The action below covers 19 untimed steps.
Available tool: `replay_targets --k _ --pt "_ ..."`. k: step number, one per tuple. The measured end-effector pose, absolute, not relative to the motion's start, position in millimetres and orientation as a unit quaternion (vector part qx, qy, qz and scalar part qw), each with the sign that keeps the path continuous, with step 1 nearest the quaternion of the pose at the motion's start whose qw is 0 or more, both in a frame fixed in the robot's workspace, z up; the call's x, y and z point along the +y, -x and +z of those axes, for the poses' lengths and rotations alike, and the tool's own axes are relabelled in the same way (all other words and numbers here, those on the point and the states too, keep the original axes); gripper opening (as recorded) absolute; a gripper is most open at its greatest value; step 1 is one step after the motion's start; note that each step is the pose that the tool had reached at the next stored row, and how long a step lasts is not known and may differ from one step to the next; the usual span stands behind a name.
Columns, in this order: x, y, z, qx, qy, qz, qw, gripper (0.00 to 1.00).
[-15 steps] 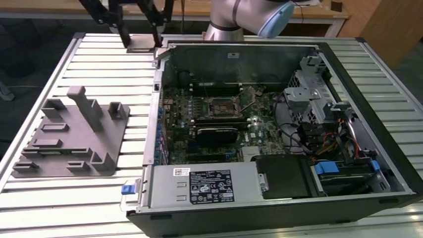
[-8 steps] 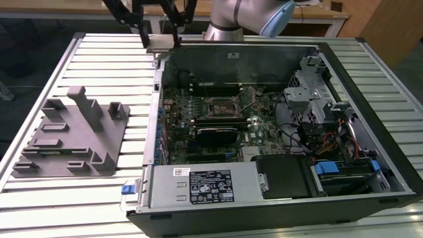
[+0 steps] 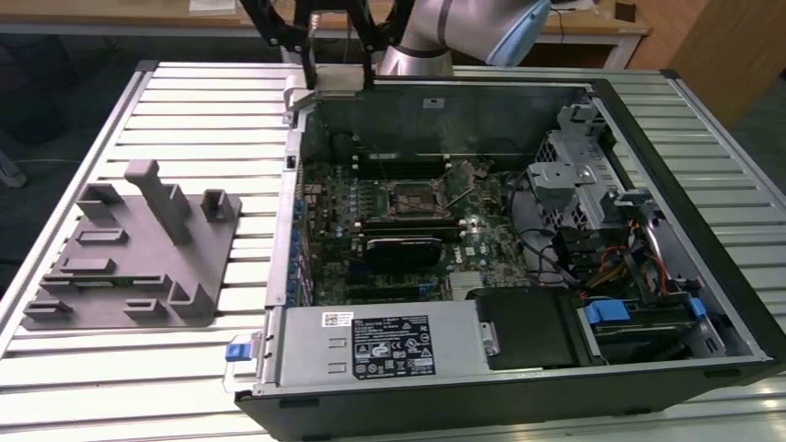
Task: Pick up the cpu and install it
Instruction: 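Pick up the cpu and move it towards the insertion slot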
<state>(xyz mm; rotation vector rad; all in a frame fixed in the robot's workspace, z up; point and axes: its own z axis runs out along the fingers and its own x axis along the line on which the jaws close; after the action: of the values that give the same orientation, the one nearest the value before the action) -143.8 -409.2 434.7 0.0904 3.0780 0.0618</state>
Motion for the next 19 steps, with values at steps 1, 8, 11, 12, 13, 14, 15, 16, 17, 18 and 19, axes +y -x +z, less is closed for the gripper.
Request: replay_targets --k 1,8,11,12,13,14,15,16,17,18,19 --pt "-409.1 139.3 434.6 0.999 -0.029 0.02 0.03 0.55" --pt "-408.5 108.0 432.4 0.999 -0.029 0.019 0.026 0.55" --pt "-408.0 95.4 430.1 0.999 -0.029 0.019 0.024 0.55" --pt "-407.9 91.5 429.3 0.999 -0.029 0.019 0.024 0.55" --pt "-407.8 88.0 428.4 0.999 -0.029 0.019 0.023 0.55" --pt "-407.6 84.7 427.5 0.999 -0.029 0.019 0.023 0.55" --pt "-407.4 81.6 426.5 0.999 -0.029 0.019 0.022 0.55" --pt "-407.2 78.8 425.5 0.999 -0.03 0.019 0.022 0.55" --pt "-406.9 76.0 424.5 0.999 -0.029 0.019 0.022 0.55" --pt "-406.5 73.9 423.7 0.999 -0.029 0.019 0.021 0.55" --pt "-406.0 72.4 423.0 0.999 -0.029 0.019 0.021 0.55"
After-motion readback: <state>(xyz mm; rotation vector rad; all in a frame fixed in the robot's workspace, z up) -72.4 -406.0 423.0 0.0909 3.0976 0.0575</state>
